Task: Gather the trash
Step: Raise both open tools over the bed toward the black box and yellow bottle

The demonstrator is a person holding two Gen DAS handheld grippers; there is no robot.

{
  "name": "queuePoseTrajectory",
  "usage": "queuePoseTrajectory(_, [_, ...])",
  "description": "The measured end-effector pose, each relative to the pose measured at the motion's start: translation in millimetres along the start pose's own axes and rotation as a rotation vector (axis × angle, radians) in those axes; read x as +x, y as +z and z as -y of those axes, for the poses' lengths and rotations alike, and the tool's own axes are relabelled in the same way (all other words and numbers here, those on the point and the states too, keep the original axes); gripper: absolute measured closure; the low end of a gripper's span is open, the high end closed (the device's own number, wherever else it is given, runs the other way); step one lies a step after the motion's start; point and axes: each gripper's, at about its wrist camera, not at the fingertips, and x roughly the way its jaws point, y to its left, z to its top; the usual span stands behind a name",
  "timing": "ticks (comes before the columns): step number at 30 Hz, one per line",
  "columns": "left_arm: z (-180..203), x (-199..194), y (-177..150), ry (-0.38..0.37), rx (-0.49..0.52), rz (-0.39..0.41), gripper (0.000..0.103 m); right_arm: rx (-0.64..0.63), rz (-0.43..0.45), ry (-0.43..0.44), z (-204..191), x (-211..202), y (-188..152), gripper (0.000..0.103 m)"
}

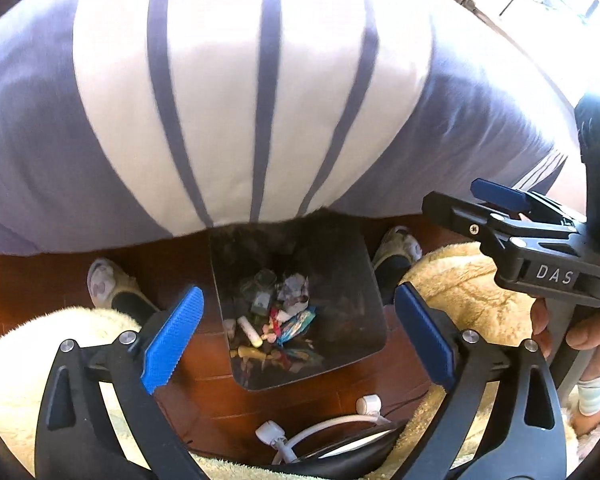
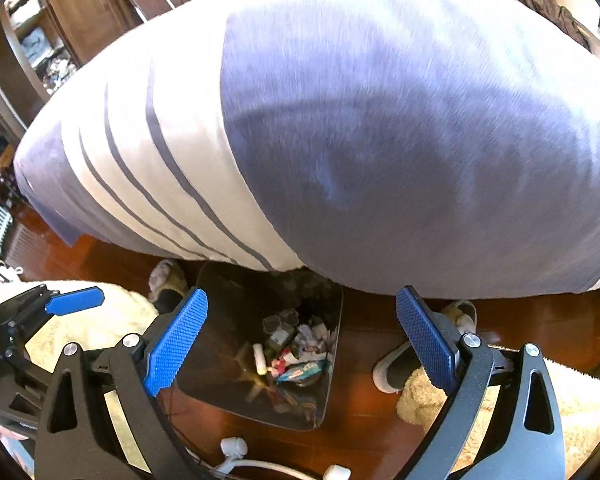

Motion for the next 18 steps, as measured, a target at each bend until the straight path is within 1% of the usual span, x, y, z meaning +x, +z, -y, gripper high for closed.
queuePoseTrajectory(3, [4,-15,9,0.006,0.007,0.043,0.012,-0.008,0.059,0.007,-1,-20,8,0.007])
queuePoseTrajectory(6, [6,-32,21,0.019,0.016,0.093,0.011,-0.023,0.150,-0.016,-1,-48,25,0.007])
queuePoseTrajectory(10, [9,-54,43,0.054,0.040,0.160,0.011,-0.030,0.231,-0.035,3,-73,46,0.007])
queuePoseTrajectory(15, [3,-75,77,0.091,0.055,0.236,0.009,-0.046,0.303,-0.081,10,-88,81,0.005])
queuePoseTrajectory(18, [-1,-84,98,0.111,0.062,0.267,0.008,-0.052,0.322,-0.104,15,-87,100,0.005])
